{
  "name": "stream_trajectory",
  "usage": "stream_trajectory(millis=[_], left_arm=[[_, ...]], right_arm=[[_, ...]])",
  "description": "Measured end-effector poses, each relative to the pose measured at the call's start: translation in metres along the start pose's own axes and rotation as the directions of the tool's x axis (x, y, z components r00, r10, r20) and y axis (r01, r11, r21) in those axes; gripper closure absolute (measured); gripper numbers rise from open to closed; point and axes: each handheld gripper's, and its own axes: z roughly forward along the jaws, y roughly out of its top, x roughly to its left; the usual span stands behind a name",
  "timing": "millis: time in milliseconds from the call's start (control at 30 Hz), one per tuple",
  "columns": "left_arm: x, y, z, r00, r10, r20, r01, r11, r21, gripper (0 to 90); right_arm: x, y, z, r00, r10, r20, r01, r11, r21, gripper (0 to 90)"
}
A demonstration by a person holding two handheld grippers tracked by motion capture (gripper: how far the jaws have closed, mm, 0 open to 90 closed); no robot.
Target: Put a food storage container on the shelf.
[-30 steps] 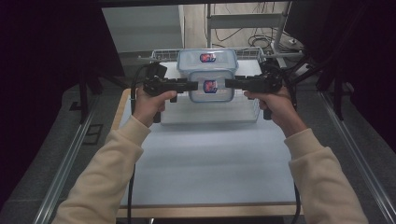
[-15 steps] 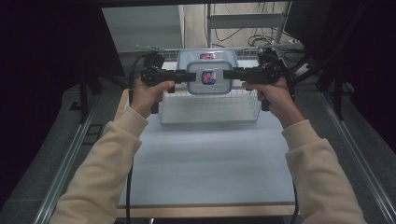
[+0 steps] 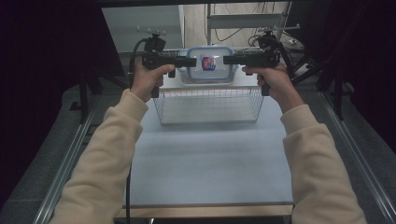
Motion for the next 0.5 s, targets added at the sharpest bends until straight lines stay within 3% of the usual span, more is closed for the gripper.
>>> stream_trajectory(millis=[267, 500], left_arm=[[0.019, 0.018, 0.006, 0.9997, -0.024, 0.005, 0.024, 0.9997, -0.003, 53.0], [0.04, 0.024, 0.017, 0.9986, -0.052, 0.002, 0.052, 0.9984, 0.022, 53.0]], right_arm=[[-0.017, 0.023, 0.012, 1.0, 0.006, -0.002, -0.006, 1.0, 0.011, 52.6], [-0.035, 0.03, 0.026, 0.9992, 0.041, -0.005, -0.041, 0.999, 0.024, 52.4]])
